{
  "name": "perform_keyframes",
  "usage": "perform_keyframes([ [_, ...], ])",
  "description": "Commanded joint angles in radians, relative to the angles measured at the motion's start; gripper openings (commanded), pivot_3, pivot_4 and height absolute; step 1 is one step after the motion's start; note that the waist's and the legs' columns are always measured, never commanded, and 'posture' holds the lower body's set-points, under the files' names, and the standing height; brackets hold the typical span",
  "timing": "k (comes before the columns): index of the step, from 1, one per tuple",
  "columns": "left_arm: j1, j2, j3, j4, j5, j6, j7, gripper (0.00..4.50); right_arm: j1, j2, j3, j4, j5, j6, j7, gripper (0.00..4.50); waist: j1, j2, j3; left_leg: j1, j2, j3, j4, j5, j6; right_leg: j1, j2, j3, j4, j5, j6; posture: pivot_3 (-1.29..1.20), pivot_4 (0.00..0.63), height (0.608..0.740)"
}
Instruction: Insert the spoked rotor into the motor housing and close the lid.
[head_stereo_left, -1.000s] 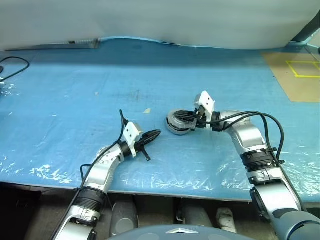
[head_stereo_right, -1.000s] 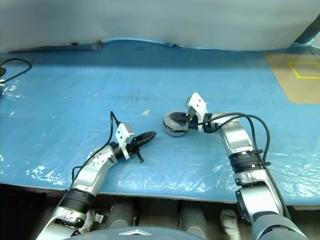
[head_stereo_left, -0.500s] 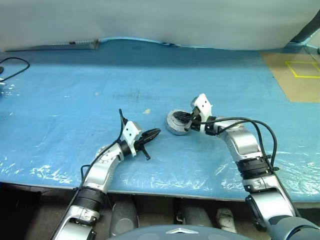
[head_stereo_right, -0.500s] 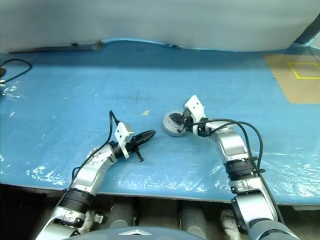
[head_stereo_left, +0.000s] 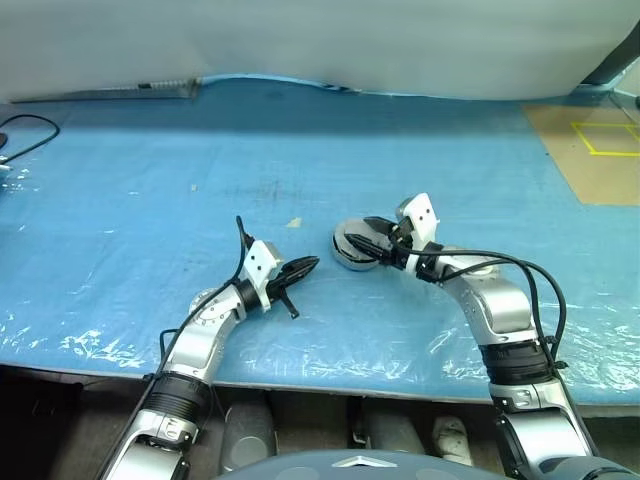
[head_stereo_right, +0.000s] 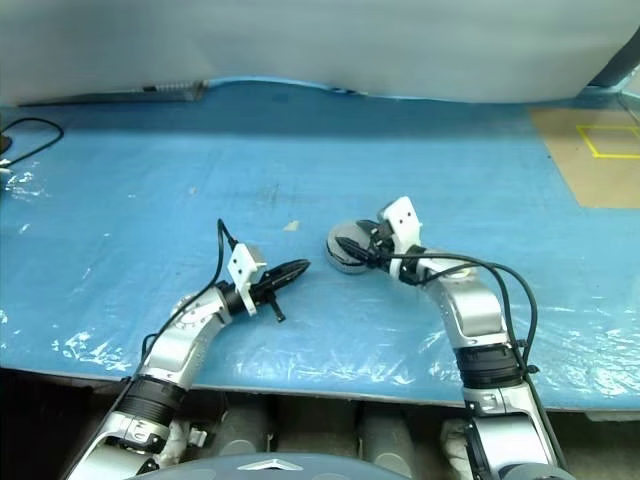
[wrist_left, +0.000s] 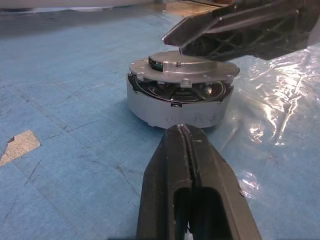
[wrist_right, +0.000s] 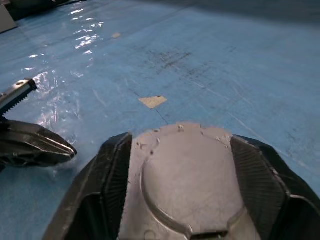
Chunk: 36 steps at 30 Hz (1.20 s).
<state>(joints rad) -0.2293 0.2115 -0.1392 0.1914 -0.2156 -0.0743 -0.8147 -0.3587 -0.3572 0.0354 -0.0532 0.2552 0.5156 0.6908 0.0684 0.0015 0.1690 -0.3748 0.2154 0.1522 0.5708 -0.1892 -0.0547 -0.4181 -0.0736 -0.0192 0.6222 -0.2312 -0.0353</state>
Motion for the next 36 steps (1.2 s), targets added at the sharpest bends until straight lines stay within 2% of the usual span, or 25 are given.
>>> perform_keyframes([
  [1, -0.015, 0.002, 0.007, -0.010, -0.013, -0.007, -0.004, 0.00, 0.006, -0.016, 0.013, -0.019, -0.022, -0.046, -0.010, 4.18, 0.000, 0.000, 0.000, 0.000, 0.000, 0.000, 0.000, 0.000, 0.000, 0.000, 0.000, 0.000, 0.000, 0.000, 0.000, 0.00, 0.150, 0.740],
  [15, -0.008, 0.010, 0.015, -0.020, -0.012, -0.004, 0.008, 0.00, 0.005, -0.004, 0.111, 0.083, -0.160, -0.202, -0.070, 4.18, 0.000, 0.000, 0.000, 0.000, 0.000, 0.000, 0.000, 0.000, 0.000, 0.000, 0.000, 0.000, 0.000, 0.000, 0.000, 0.00, 0.150, 0.740],
  [18, -0.005, 0.012, 0.015, -0.025, -0.012, -0.003, 0.010, 0.00, 0.010, 0.000, 0.114, 0.090, -0.164, -0.209, -0.082, 3.56, 0.000, 0.000, 0.000, 0.000, 0.000, 0.000, 0.000, 0.000, 0.000, 0.000, 0.000, 0.000, 0.000, 0.000, 0.000, 0.00, 0.150, 0.740],
  [20, -0.003, 0.012, 0.014, -0.028, -0.012, -0.002, 0.011, 0.00, 0.014, 0.004, 0.114, 0.084, -0.160, -0.205, -0.086, 2.95, 0.000, 0.000, 0.000, 0.000, 0.000, 0.000, 0.000, 0.000, 0.000, 0.000, 0.000, 0.000, 0.000, 0.000, 0.001, 0.00, 0.150, 0.740],
  [36, 0.011, 0.011, 0.013, -0.032, -0.013, -0.004, 0.016, 0.00, 0.017, 0.031, 0.169, 0.044, -0.206, -0.100, -0.164, 2.96, -0.002, 0.000, 0.000, 0.002, -0.001, 0.000, -0.001, 0.000, 0.000, 0.001, 0.000, 0.001, 0.000, 0.000, 0.001, 0.00, 0.150, 0.740],
])
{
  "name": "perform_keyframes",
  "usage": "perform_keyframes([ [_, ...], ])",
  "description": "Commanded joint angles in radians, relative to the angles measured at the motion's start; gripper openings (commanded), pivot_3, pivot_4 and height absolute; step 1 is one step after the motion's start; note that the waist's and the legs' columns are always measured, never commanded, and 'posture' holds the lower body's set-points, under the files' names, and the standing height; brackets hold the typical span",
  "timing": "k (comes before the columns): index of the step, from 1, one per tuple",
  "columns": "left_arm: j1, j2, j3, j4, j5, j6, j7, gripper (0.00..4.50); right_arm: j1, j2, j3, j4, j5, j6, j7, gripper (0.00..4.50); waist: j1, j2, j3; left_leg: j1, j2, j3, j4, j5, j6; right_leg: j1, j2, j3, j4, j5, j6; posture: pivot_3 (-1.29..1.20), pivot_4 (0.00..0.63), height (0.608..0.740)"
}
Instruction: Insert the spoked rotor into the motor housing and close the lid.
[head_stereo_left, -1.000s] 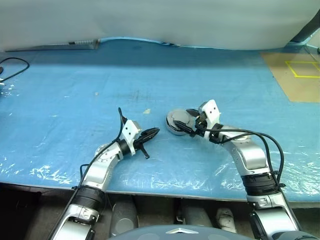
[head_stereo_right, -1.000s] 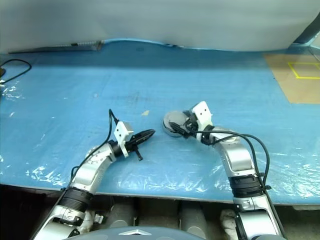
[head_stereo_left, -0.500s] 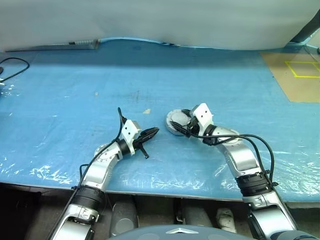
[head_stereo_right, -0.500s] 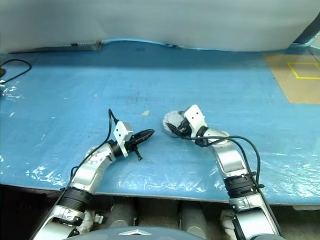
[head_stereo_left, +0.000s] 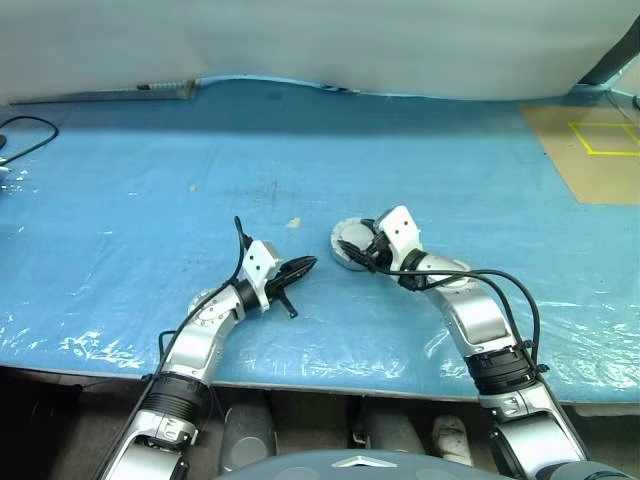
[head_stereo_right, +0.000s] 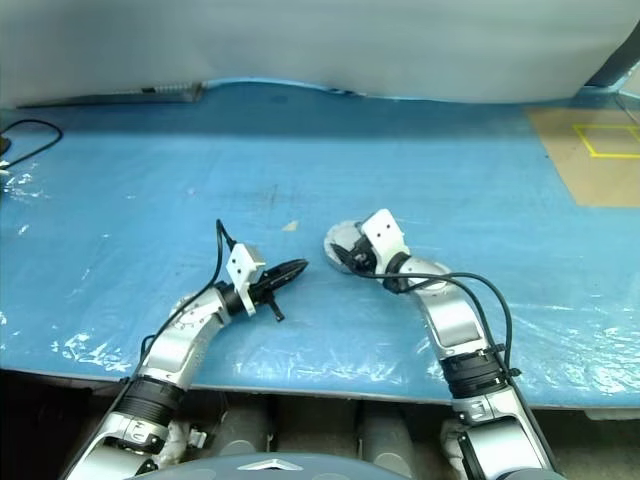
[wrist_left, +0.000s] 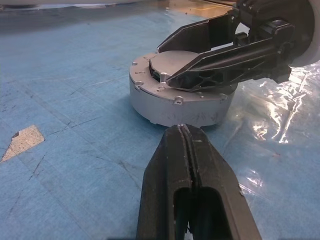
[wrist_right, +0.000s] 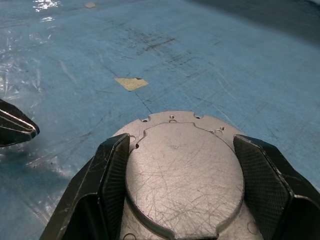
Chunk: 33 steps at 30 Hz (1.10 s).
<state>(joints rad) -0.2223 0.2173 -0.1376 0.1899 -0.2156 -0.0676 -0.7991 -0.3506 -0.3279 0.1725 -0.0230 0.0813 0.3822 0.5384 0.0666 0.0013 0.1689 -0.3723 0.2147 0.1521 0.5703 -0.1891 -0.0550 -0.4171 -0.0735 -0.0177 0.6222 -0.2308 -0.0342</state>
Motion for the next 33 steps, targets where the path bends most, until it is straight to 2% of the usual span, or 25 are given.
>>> perform_keyframes([
  [1, 0.003, 0.006, 0.014, -0.030, -0.015, -0.009, 0.001, 0.00, 0.011, 0.000, 0.037, 0.015, -0.038, 0.034, -0.012, 2.96, 0.000, 0.000, 0.000, 0.001, 0.000, 0.000, 0.000, 0.000, 0.000, 0.000, 0.000, 0.000, 0.000, 0.000, 0.000, 0.00, 0.150, 0.740],
  [5, -0.004, -0.001, 0.037, -0.067, -0.051, 0.073, 0.033, 0.00, 0.019, -0.004, 0.043, 0.019, -0.040, 0.047, -0.009, 2.96, 0.000, 0.000, 0.000, 0.005, 0.000, 0.000, 0.000, 0.000, 0.000, 0.005, 0.000, 0.000, 0.000, 0.000, 0.000, 0.00, 0.150, 0.740],
  [9, -0.015, -0.029, 0.081, -0.183, -0.130, 0.316, 0.148, 0.00, 0.022, -0.006, 0.033, 0.022, -0.031, 0.055, -0.007, 2.96, 0.000, 0.000, 0.000, 0.006, 0.000, 0.000, -0.001, 0.000, 0.000, 0.006, 0.000, 0.000, -0.001, 0.000, 0.001, 0.00, 0.150, 0.740],
  [11, -0.061, -0.037, 0.122, -0.193, -0.226, 0.489, 0.177, 0.00, 0.023, -0.005, 0.029, 0.025, -0.029, 0.058, -0.007, 2.96, 0.000, 0.000, 0.000, 0.006, 0.000, 0.000, -0.001, 0.000, 0.000, 0.006, 0.000, 0.000, -0.002, 0.000, 0.000, 0.00, 0.150, 0.740],
  [14, -0.156, -0.028, 0.189, -0.148, -0.377, 0.748, 0.182, 0.00, 0.025, -0.001, 0.028, 0.029, -0.026, 0.061, -0.007, 2.96, 0.001, 0.000, 0.000, 0.006, -0.001, 0.000, -0.001, 0.000, 0.000, 0.006, 0.000, 0.000, -0.001, 0.000, 0.000, 0.00, 0.150, 0.740],
  [16, -0.214, -0.033, 0.222, -0.093, -0.428, 0.836, 0.186, 0.00, 0.026, 0.001, 0.031, 0.031, -0.026, 0.060, -0.006, 2.96, 0.000, 0.000, 0.000, 0.006, -0.001, 0.000, -0.001, 0.000, 0.000, 0.007, 0.000, 0.000, -0.001, 0.000, 0.000, 0.00, 0.150, 0.740],
  [20, -0.309, -0.044, 0.214, 0.031, -0.416, 0.861, 0.151, 0.00, 0.025, 0.004, 0.035, 0.038, -0.029, 0.055, -0.006, 2.96, -0.001, -0.001, 0.000, 0.006, -0.002, 0.000, -0.002, 0.000, 0.000, 0.007, 0.000, 0.000, -0.004, 0.000, 0.001, 0.00, 0.150, 0.740],
  [26, -0.423, -0.074, 0.193, 0.200, -0.363, 0.803, 0.099, 0.00, 0.026, 0.005, 0.032, 0.036, -0.031, 0.055, -0.008, 2.96, -0.001, -0.001, 0.000, 0.006, -0.002, -0.001, -0.005, 0.000, 0.000, 0.010, 0.000, 0.000, -0.006, 0.000, 0.001, 0.00, 0.150, 0.740],
  [33, -0.501, -0.106, 0.148, 0.319, -0.285, 0.733, 0.063, 0.00, 0.033, 0.003, 0.028, 0.027, -0.032, 0.059, -0.013, 2.96, -0.002, -0.001, -0.001, 0.006, -0.003, -0.001, -0.007, 0.000, 0.000, 0.012, 0.000, 0.000, -0.013, 0.002, 0.004, 0.00, 0.150, 0.740],
])
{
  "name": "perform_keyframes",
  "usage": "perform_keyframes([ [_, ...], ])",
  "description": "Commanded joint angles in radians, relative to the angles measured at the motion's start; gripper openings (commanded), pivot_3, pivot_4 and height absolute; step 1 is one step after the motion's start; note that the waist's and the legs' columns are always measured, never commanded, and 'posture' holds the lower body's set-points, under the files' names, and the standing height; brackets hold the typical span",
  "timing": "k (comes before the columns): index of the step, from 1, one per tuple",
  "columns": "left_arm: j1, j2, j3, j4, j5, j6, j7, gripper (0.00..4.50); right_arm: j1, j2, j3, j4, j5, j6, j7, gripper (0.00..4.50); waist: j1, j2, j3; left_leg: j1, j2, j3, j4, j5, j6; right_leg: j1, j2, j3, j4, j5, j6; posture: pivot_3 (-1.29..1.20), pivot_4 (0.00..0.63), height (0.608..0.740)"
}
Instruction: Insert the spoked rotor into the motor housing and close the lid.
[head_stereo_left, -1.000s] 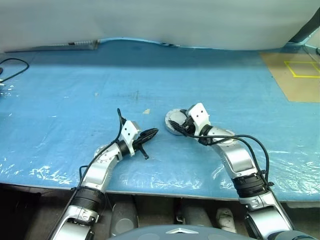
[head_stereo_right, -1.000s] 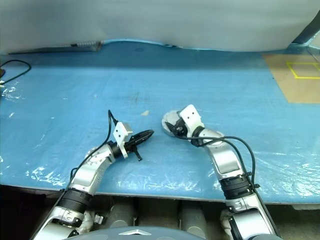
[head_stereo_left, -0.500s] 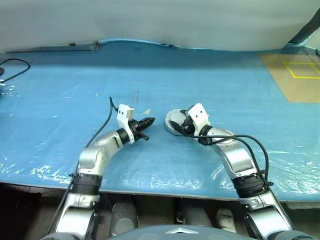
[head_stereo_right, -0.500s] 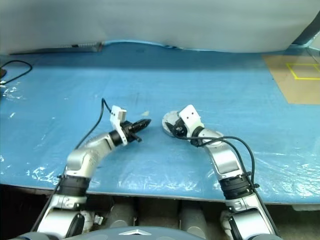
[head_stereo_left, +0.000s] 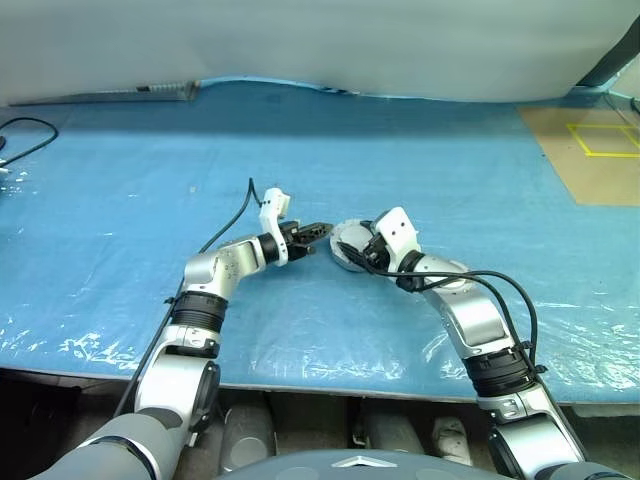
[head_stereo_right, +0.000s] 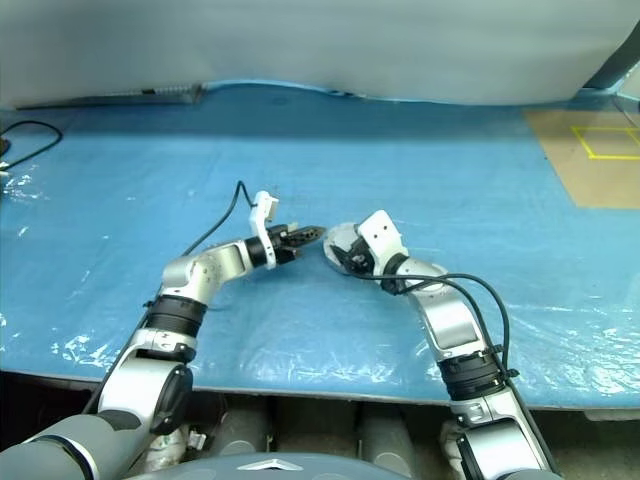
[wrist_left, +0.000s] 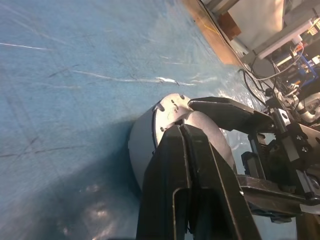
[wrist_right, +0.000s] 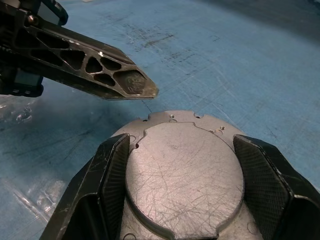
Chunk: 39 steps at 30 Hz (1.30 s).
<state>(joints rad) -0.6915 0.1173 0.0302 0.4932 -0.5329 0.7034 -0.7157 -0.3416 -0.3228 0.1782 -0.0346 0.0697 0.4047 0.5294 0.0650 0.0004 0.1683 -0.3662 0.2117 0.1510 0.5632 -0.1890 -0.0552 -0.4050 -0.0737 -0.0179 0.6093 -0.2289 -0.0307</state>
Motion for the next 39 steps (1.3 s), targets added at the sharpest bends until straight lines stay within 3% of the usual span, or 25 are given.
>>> perform_keyframes([
  [1, -0.038, -0.008, -0.029, 0.024, 0.044, -0.044, -0.023, 0.00, 0.024, -0.002, 0.022, 0.039, -0.020, 0.037, -0.004, 2.96, 0.000, 0.000, 0.000, 0.000, 0.000, 0.000, 0.000, 0.000, 0.000, 0.000, 0.000, 0.000, 0.000, 0.000, 0.000, 0.00, 0.150, 0.740],
  [16, -0.024, 0.013, -0.154, -0.024, 0.159, -0.027, -0.101, 0.00, 0.035, 0.001, 0.000, 0.014, -0.001, 0.020, 0.006, 2.96, 0.003, 0.000, 0.000, 0.001, -0.001, 0.000, -0.003, 0.000, 0.000, 0.003, -0.001, -0.001, -0.003, 0.000, 0.000, 0.00, 0.150, 0.740],
  [21, -0.027, 0.017, -0.178, -0.028, 0.195, -0.037, -0.109, 0.00, 0.058, -0.004, -0.040, -0.045, 0.041, 0.036, 0.022, 4.46, 0.007, 0.000, 0.000, 0.001, -0.001, -0.001, -0.003, 0.000, 0.000, 0.002, -0.002, -0.002, -0.004, 0.000, 0.000, 0.00, 0.150, 0.740],
  [35, -0.031, 0.013, -0.192, -0.010, 0.238, -0.080, -0.133, 0.00, 0.128, -0.050, -0.169, -0.180, 0.162, -0.024, 0.074, 4.46, 0.015, 0.000, 0.000, -0.001, -0.003, -0.002, -0.006, 0.000, 0.000, 0.001, -0.003, -0.003, -0.007, -0.001, 0.001, 0.00, 0.150, 0.740],
  [39, -0.034, 0.006, -0.193, -0.010, 0.248, -0.093, -0.141, 0.00, 0.124, -0.023, -0.253, -0.199, 0.253, 0.040, 0.040, 4.46, 0.017, 0.000, 0.000, -0.002, -0.003, -0.002, -0.006, 0.000, 0.000, 0.001, -0.003, -0.003, -0.007, -0.001, 0.001, 0.00, 0.150, 0.740],
])
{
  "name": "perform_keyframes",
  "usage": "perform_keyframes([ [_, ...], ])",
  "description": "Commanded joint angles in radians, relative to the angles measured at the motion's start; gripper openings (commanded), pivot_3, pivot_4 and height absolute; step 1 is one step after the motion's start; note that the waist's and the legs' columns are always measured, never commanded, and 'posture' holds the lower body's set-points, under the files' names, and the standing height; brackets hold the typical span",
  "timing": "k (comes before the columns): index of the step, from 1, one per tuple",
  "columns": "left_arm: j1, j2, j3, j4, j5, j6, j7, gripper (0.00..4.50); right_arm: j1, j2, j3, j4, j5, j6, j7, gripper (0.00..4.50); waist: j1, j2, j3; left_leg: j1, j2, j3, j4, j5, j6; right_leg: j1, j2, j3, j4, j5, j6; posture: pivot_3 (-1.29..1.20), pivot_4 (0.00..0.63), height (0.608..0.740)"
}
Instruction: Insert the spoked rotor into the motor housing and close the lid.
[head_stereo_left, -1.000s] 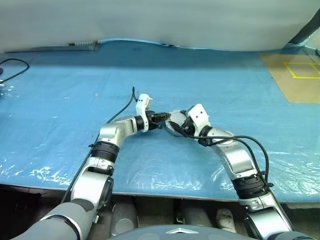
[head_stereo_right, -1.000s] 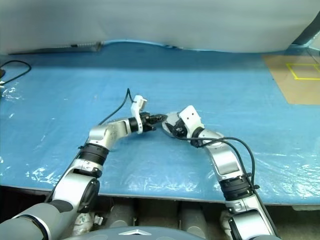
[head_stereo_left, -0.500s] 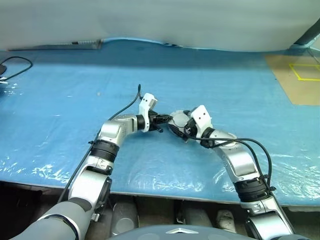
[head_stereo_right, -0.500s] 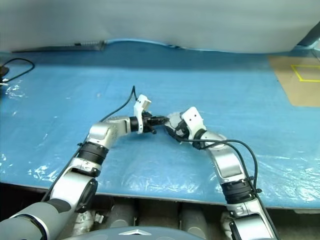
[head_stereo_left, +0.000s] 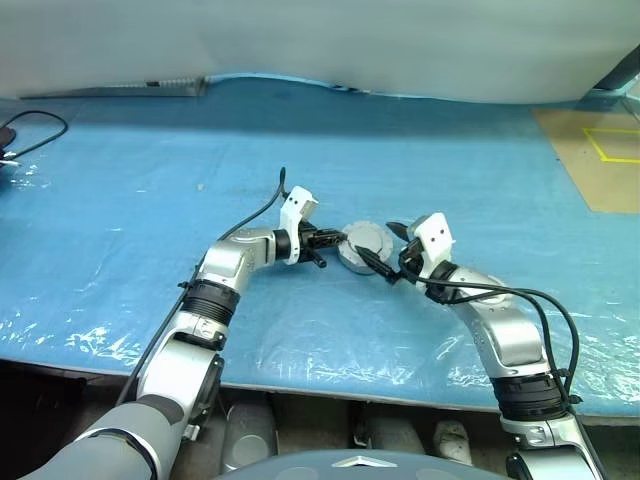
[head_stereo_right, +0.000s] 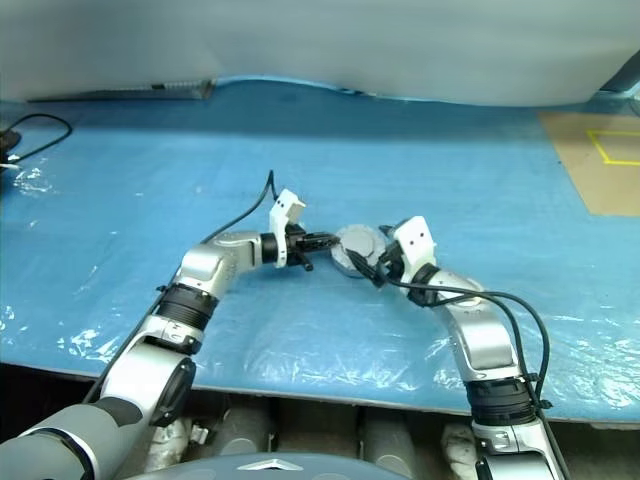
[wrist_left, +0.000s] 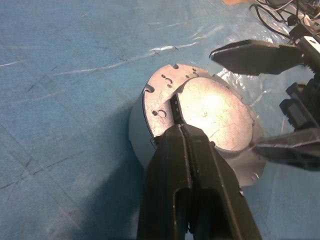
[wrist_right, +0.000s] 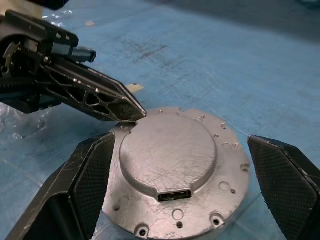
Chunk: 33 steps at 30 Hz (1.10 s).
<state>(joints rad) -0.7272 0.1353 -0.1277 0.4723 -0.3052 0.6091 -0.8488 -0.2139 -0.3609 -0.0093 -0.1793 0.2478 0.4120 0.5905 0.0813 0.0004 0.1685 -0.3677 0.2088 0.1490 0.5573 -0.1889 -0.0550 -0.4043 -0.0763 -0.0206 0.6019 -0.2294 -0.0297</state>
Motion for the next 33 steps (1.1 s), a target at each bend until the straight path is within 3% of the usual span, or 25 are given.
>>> perform_keyframes([
  [1, 0.001, -0.013, -0.036, 0.012, 0.022, -0.001, -0.010, 0.00, -0.007, 0.022, -0.087, -0.053, 0.096, 0.063, -0.038, 4.46, 0.002, 0.000, 0.000, 0.000, 0.000, 0.000, 0.000, 0.000, 0.000, 0.000, 0.000, 0.000, 0.000, 0.000, 0.000, 0.00, 0.150, 0.740],
  [14, 0.004, -0.022, -0.039, 0.012, 0.036, -0.021, -0.020, 0.00, -0.051, 0.085, -0.275, -0.014, 0.403, 0.596, -0.203, 4.46, 0.015, 0.000, 0.000, 0.000, -0.001, 0.000, -0.002, 0.000, 0.000, 0.000, 0.000, 0.000, 0.000, 0.000, 0.000, 0.00, 0.150, 0.740],
  [24, 0.010, -0.023, -0.039, 0.013, 0.037, -0.027, -0.021, 0.00, -0.083, 0.164, -0.409, 0.041, 0.622, 0.809, -0.262, 4.46, 0.016, 0.001, 0.000, 0.000, -0.001, 0.000, -0.004, 0.000, 0.000, 0.000, -0.001, 0.000, -0.001, -0.001, 0.001, 0.00, 0.150, 0.740],
  [32, 0.017, -0.021, -0.043, 0.010, 0.042, -0.025, -0.024, 0.00, -0.155, 0.218, -0.571, 0.201, 0.804, 0.918, -0.332, 4.46, 0.016, 0.001, 0.000, 0.001, -0.001, 0.000, -0.004, 0.000, -0.001, 0.000, -0.001, 0.000, -0.001, -0.001, 0.001, 0.00, 0.150, 0.740],
  [33, 0.018, -0.020, -0.043, 0.009, 0.042, -0.024, -0.024, 0.00, -0.153, 0.218, -0.581, 0.212, 0.821, 0.932, -0.336, 4.29, 0.016, 0.001, 0.000, 0.001, -0.001, 0.000, -0.004, 0.000, -0.001, 0.000, -0.001, 0.000, -0.001, -0.001, 0.001, 0.00, 0.150, 0.740],
])
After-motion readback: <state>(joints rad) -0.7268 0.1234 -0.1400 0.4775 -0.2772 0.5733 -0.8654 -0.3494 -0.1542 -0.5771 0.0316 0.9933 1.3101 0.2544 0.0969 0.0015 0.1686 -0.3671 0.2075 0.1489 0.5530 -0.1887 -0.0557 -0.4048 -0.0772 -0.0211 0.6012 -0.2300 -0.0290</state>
